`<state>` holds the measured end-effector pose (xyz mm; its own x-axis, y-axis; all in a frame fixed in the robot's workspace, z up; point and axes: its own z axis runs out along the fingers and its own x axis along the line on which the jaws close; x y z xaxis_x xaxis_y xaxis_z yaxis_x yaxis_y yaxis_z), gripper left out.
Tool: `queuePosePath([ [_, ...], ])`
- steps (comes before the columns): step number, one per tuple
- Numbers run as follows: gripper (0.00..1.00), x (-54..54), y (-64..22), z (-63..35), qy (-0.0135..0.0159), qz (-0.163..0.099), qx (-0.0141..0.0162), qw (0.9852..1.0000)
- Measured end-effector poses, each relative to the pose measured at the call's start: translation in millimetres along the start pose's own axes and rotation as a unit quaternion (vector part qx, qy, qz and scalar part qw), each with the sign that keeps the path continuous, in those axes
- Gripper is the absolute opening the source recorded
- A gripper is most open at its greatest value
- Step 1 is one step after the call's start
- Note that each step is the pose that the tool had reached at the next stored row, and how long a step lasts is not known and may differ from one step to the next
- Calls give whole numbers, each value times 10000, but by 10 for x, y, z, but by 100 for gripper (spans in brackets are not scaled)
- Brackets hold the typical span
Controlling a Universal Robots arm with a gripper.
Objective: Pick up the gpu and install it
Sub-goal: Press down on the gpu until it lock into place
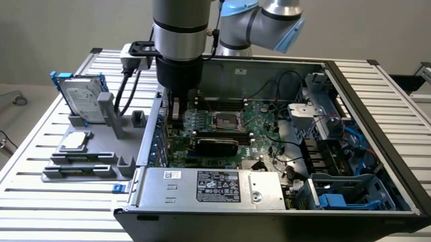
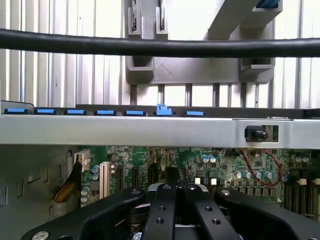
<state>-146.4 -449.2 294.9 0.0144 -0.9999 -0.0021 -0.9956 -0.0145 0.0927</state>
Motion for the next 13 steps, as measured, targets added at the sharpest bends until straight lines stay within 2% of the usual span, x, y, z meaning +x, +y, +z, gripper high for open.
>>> queuePosePath([
  [5, 11, -2, 77, 9, 29, 2, -8, 10000],
  [9, 11, 2, 88, -15, 65, 5, -23, 10000],
  [13, 11, 10, 93, -54, 85, 7, -36, 10000],
])
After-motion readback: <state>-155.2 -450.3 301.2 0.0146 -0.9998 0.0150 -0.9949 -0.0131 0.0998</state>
